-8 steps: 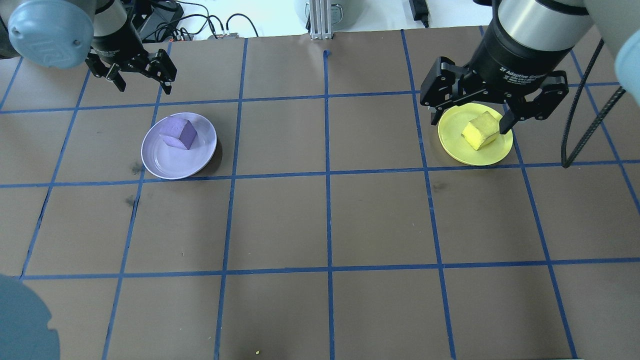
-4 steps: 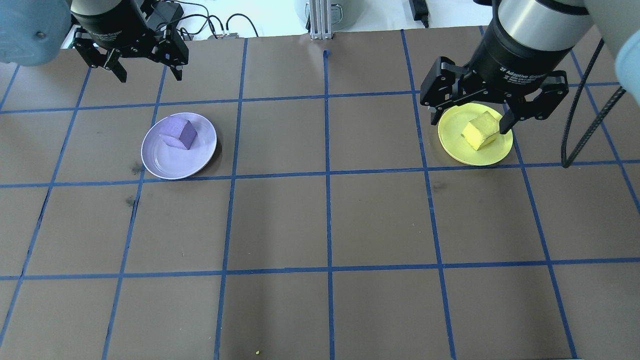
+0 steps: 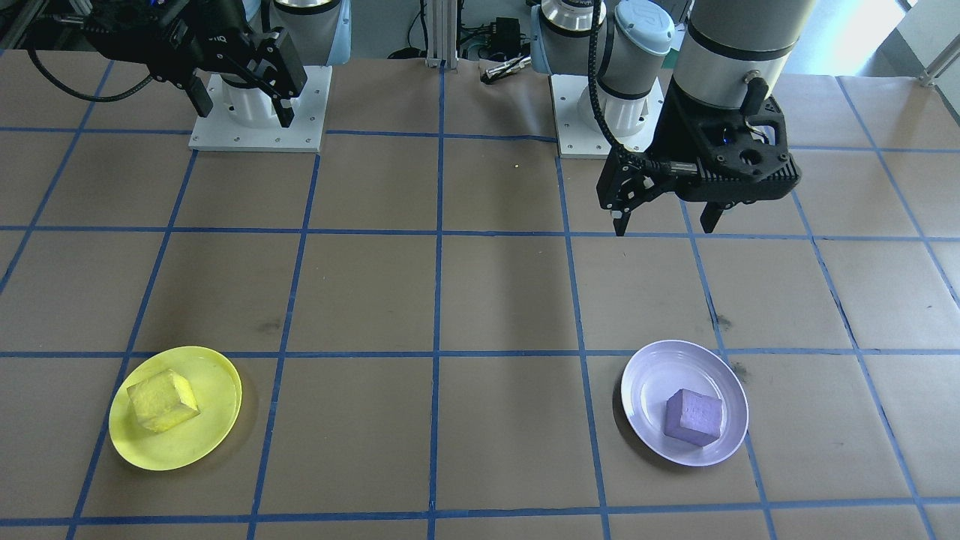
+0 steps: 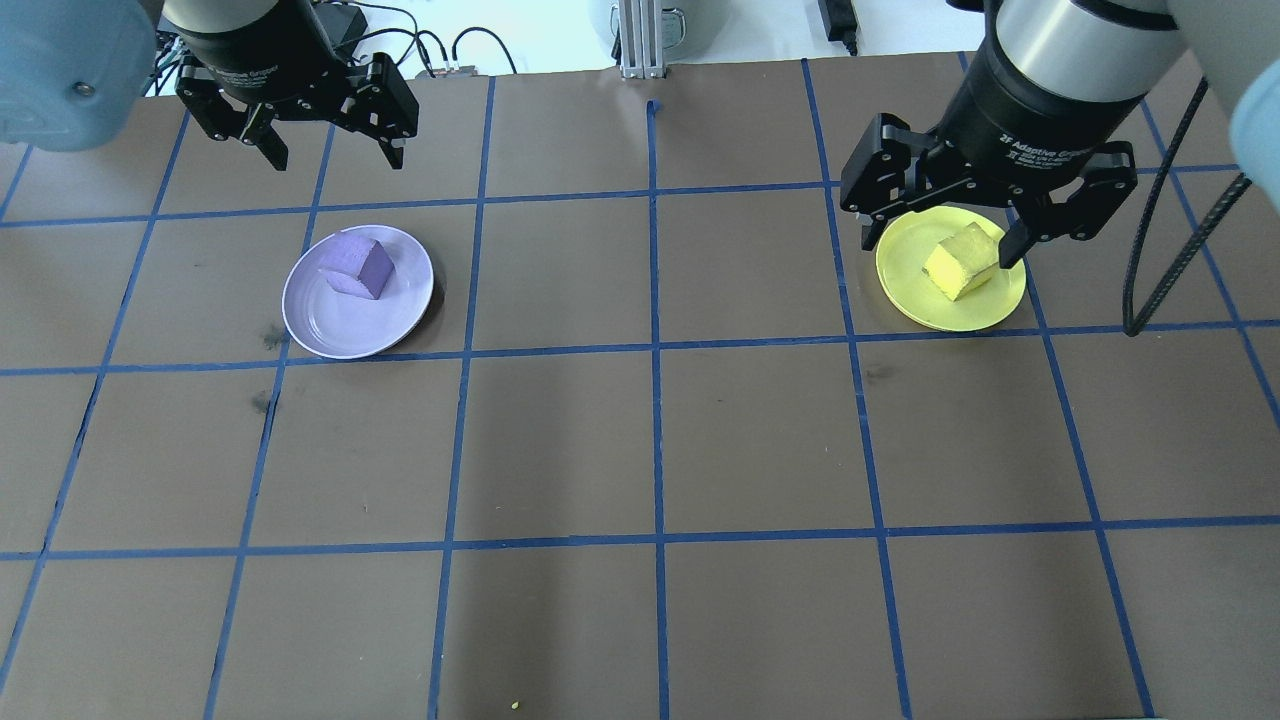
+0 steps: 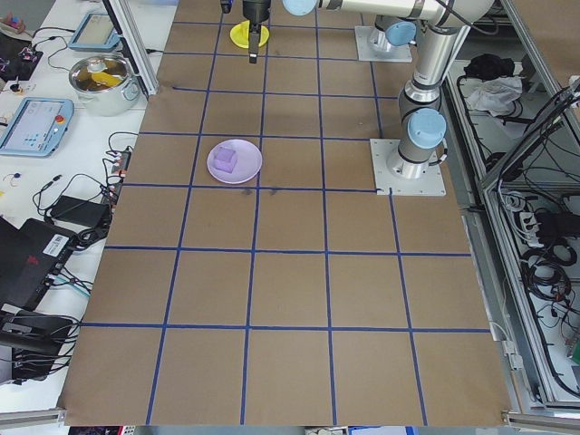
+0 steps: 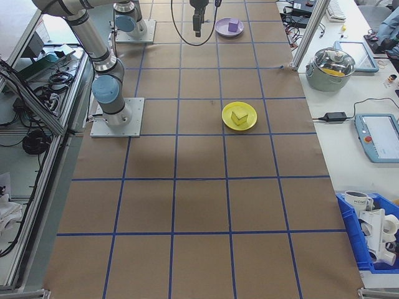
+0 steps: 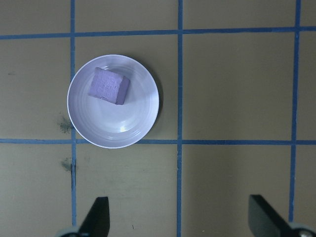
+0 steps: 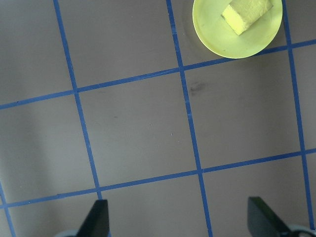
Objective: Sort blocks by color into plates
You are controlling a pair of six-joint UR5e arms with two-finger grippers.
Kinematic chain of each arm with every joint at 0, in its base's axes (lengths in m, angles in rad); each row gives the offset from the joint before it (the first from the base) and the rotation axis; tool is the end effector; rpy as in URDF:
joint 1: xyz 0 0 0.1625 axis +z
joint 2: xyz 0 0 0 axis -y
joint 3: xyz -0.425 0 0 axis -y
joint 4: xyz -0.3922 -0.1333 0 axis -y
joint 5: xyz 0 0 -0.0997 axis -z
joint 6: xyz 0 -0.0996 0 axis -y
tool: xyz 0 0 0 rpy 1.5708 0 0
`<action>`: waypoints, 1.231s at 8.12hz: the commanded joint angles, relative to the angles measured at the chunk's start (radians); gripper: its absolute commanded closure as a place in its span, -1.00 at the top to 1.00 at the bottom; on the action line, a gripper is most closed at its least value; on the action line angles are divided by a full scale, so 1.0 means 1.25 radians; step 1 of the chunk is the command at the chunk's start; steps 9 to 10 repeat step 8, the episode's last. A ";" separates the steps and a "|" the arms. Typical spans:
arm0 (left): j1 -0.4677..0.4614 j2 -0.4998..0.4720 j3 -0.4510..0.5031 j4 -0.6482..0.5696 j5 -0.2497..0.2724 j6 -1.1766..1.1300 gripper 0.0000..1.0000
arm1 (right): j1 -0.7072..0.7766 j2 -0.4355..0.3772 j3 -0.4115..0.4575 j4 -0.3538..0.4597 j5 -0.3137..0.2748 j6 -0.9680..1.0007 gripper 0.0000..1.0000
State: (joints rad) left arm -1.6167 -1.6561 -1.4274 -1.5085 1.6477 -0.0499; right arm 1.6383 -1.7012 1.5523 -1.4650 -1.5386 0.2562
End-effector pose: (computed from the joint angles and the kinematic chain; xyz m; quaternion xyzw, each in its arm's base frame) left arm -0.1502 -0.5323 0.5221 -0.0043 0.9974 -0.0619 0.0355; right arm 0.1656 -0.4263 0.5469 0.0938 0.9952 -0.0187 0.0194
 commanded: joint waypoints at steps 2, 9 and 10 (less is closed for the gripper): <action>-0.010 0.022 -0.001 -0.002 -0.019 -0.001 1.00 | 0.000 0.001 0.000 0.000 0.000 0.000 1.00; -0.010 0.027 -0.018 -0.002 -0.015 0.001 1.00 | 0.000 0.001 0.000 0.000 0.000 0.000 1.00; -0.010 0.027 -0.018 -0.002 -0.015 0.001 1.00 | 0.000 0.001 0.000 0.000 0.000 0.000 1.00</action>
